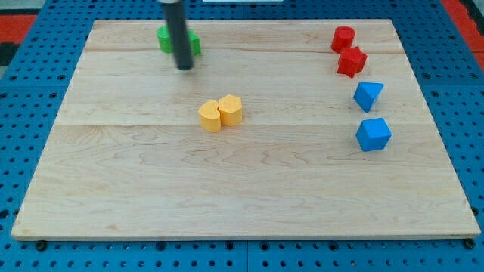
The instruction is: Slide the red star along with the red circle towards up
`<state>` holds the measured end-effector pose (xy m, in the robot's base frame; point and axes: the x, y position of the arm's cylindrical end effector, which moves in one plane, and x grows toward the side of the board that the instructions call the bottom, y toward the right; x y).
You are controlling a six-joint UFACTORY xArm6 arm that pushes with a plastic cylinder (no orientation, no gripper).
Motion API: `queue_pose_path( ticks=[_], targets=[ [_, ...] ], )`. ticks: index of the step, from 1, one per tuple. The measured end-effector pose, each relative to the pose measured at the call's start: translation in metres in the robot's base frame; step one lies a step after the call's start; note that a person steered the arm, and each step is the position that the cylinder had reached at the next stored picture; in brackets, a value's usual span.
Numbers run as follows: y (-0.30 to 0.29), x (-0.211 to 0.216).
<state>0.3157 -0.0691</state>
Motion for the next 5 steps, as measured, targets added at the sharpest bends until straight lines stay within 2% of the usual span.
queue_pose_path(
  ticks=[1, 3, 4, 5],
  targets=[
    [0.059, 0.0],
    [0.174, 0.031],
    [0.226, 0.028],
    [0.231, 0.036]
  ],
)
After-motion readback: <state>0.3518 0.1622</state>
